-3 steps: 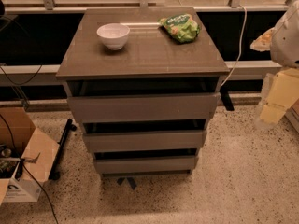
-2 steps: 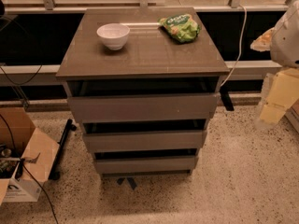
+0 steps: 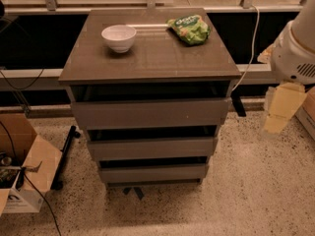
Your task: Open middle drawer
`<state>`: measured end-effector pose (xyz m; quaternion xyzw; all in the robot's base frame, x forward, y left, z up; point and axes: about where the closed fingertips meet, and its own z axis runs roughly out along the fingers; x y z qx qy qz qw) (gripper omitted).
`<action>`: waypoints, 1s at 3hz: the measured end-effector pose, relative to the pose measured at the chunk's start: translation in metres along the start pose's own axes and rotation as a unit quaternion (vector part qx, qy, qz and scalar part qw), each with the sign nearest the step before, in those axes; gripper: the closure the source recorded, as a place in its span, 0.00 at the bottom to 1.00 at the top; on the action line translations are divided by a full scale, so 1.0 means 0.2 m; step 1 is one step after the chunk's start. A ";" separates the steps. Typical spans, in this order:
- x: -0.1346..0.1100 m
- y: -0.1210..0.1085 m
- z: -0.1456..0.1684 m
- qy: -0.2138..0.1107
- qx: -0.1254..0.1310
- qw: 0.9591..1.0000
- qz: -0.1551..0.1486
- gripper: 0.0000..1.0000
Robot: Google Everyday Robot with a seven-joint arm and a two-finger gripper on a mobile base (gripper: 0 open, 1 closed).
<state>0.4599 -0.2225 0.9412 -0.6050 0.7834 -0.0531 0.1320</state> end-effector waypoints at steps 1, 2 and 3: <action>0.02 0.02 0.04 0.020 0.011 1.000 -0.004 0.00; -0.01 0.03 0.14 0.022 0.028 0.999 -0.029 0.00; -0.06 -0.01 0.30 0.012 0.036 0.997 -0.061 0.00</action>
Offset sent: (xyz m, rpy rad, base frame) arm 0.0171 0.0190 -0.0569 -0.0951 -0.1070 0.0954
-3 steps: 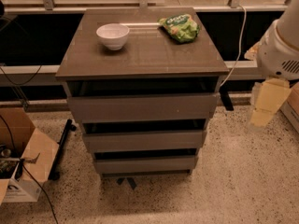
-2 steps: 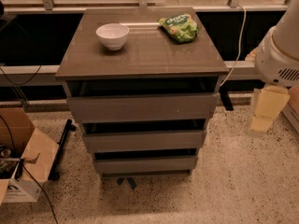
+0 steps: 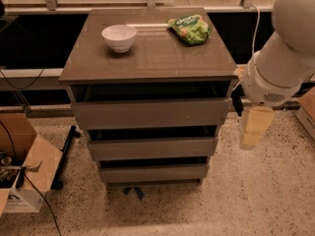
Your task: Open middle drawer
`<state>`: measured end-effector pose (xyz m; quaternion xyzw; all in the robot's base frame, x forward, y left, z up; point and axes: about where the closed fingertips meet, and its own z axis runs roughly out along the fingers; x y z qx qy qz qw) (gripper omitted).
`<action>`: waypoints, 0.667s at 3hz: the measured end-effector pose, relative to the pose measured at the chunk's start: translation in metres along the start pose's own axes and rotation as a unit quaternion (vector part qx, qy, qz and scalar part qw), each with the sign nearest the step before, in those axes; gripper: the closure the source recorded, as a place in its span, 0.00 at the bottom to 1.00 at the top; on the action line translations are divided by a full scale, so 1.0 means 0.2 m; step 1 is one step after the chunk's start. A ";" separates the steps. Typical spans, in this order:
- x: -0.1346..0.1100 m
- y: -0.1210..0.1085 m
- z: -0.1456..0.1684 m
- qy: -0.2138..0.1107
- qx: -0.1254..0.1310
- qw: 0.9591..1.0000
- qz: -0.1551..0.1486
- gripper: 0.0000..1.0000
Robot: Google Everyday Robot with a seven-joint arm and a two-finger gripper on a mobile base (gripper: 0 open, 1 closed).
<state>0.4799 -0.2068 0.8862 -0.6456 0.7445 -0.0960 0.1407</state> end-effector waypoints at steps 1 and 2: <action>-0.04 -0.05 0.19 -0.029 -0.011 0.999 -0.016 0.00; -0.08 -0.08 0.41 -0.051 -0.034 0.998 -0.024 0.00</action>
Offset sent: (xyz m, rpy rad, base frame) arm 0.0753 0.0234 -0.1237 0.1461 0.1128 0.1263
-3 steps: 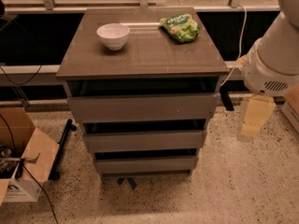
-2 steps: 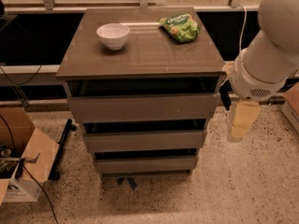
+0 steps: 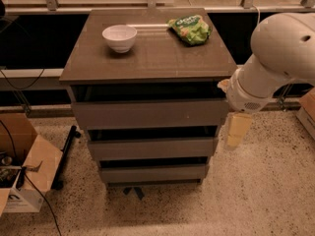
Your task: Open middle drawer
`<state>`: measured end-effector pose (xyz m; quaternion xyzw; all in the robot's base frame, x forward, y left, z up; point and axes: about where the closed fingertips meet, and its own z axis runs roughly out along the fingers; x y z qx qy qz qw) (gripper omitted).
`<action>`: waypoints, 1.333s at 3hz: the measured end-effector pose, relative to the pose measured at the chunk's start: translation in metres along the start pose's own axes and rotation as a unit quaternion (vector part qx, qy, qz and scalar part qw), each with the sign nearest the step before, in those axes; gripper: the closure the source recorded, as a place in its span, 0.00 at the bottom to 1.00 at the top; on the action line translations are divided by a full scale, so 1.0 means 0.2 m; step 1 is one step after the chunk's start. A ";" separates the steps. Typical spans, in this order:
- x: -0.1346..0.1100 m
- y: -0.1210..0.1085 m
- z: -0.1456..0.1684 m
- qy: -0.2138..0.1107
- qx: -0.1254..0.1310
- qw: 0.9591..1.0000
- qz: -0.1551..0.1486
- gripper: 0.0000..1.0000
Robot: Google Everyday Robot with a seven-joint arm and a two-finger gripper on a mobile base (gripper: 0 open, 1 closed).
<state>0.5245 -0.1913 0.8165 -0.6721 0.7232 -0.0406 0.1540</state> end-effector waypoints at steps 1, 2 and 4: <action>0.02 -0.02 0.25 -0.019 -0.020 1.000 0.008 0.00; 0.02 -0.02 0.25 -0.019 -0.020 1.000 0.008 0.00; 0.02 0.05 0.61 -0.027 -0.007 0.999 0.032 0.00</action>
Offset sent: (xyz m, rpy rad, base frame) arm 0.0155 0.0021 -0.0397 0.0372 0.0306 0.0009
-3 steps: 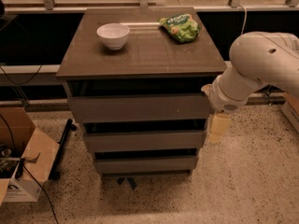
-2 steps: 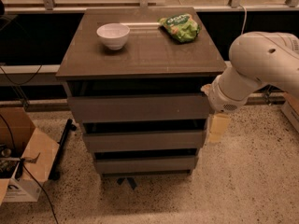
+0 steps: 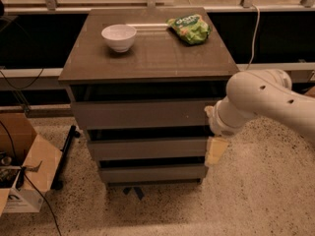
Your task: Open middle drawer
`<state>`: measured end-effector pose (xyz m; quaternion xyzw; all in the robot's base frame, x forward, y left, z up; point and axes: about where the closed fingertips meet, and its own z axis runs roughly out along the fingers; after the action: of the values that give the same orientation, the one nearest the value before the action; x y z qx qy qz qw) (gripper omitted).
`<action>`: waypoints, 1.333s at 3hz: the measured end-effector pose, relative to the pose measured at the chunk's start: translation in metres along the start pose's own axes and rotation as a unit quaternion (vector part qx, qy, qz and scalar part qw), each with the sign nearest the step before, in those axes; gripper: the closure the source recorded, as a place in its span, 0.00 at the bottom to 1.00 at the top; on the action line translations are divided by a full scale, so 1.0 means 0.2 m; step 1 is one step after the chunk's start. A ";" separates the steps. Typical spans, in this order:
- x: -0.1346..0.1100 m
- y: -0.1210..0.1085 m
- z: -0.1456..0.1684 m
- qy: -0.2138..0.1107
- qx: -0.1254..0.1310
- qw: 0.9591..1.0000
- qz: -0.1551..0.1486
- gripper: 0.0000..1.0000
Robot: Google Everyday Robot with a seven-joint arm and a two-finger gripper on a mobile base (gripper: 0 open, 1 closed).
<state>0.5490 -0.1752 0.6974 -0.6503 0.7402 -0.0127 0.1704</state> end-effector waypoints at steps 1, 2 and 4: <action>0.03 -0.01 0.22 -0.038 0.004 0.999 0.020 0.00; 0.05 -0.02 0.49 -0.094 -0.020 0.994 0.055 0.00; 0.06 0.03 0.67 -0.104 -0.037 0.992 0.061 0.00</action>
Offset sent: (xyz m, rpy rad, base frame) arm 0.0556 0.0159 -0.1629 0.4200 0.1088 -0.0965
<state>0.5775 -0.1589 0.5675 -0.6078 0.7566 0.0929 0.2224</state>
